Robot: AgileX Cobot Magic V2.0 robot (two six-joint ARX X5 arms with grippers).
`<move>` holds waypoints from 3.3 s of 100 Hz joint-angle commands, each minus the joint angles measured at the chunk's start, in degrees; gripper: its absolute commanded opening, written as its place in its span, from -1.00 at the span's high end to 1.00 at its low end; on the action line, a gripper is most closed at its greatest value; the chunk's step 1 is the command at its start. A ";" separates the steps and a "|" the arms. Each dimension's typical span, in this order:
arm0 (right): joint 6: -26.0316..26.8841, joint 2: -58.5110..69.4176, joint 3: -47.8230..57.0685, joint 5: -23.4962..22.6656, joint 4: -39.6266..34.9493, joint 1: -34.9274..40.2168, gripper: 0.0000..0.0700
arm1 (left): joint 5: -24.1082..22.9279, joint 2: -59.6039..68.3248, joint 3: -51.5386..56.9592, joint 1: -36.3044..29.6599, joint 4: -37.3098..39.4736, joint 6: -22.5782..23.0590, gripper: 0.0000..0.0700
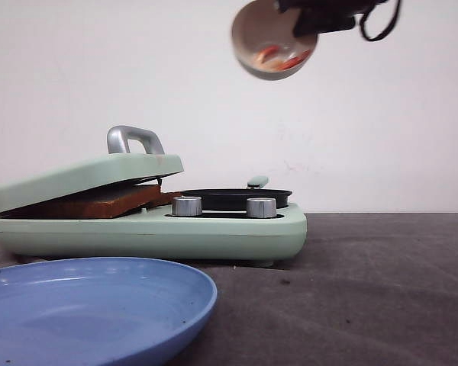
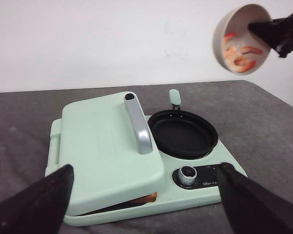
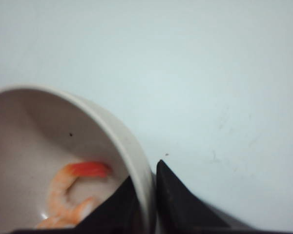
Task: Make breakfast with bread and shrimp
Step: 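Lift the bowl with the right gripper over the pan and tip shrimp in, then carry the emptied bowl back and lower it onto the table with right gripper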
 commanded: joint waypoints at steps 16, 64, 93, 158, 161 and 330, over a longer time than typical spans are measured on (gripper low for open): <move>-17.16 5.14 1.25 7.96 8.07 5.55 1.00 | -0.07 0.07 0.31 -0.15 0.39 1.84 -0.45; -44.39 15.06 1.22 15.80 27.23 9.70 1.00 | -0.04 0.07 0.31 -0.15 0.20 4.28 -0.45; -46.31 15.06 1.22 15.74 35.56 9.49 1.00 | -0.04 0.07 0.31 -0.15 0.20 5.09 -0.45; -33.94 14.86 1.22 29.77 38.60 9.99 0.99 | -0.04 0.09 0.31 -0.15 0.02 6.34 -0.45; -32.63 14.78 1.22 31.95 37.73 10.05 0.99 | -0.04 0.09 0.31 -0.15 -0.02 6.34 -0.45; 27.50 4.46 1.09 -20.87 -58.10 -20.59 0.99 | -0.07 0.09 0.31 -0.15 -3.39 3.08 -0.46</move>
